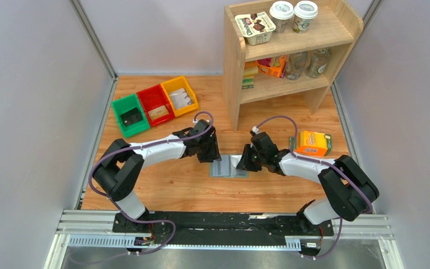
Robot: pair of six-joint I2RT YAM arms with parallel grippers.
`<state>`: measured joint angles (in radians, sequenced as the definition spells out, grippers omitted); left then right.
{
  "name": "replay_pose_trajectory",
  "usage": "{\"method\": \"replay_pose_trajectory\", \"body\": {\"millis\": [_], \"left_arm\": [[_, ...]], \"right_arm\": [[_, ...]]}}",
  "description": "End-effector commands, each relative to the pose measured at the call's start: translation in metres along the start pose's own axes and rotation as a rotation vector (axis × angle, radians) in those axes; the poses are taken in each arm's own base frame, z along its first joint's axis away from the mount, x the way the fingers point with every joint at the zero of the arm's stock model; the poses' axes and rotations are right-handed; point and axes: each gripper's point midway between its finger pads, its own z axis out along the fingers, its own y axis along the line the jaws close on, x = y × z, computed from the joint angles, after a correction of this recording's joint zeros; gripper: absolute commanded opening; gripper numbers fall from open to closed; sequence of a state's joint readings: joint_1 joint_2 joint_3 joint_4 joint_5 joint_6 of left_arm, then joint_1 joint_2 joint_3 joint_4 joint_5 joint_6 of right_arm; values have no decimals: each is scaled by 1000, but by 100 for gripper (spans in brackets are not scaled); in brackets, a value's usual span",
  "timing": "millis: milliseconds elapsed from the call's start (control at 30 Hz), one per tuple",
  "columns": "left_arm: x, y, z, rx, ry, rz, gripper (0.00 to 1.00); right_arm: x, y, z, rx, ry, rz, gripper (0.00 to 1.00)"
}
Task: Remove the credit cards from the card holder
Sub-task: Remove the credit card from the card holder.
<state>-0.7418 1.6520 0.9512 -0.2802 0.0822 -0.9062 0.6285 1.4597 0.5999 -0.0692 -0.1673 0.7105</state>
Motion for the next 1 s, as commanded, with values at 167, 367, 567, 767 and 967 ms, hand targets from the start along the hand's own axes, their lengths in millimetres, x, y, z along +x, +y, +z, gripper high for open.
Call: {"method": "replay_pose_trajectory", "body": {"millis": [167,367,567,767,967], "left_arm": [[-17,-17,-15,16,-68,48,48],[-12,-22,-5,45,-32,29,48],[-7,-19,1,32,-12,27,48],[1,-12,12,9,22,14,48],[1,-20,10,50,26,9,48]], "right_arm": [[9,-19,2,55,12,7,24],[9,-20,2,54,15,12,24],[8,-20,2,51,11,13,24],[9,-20,1,46,13,13,24],[8,-21,2,46,12,15,24]]}}
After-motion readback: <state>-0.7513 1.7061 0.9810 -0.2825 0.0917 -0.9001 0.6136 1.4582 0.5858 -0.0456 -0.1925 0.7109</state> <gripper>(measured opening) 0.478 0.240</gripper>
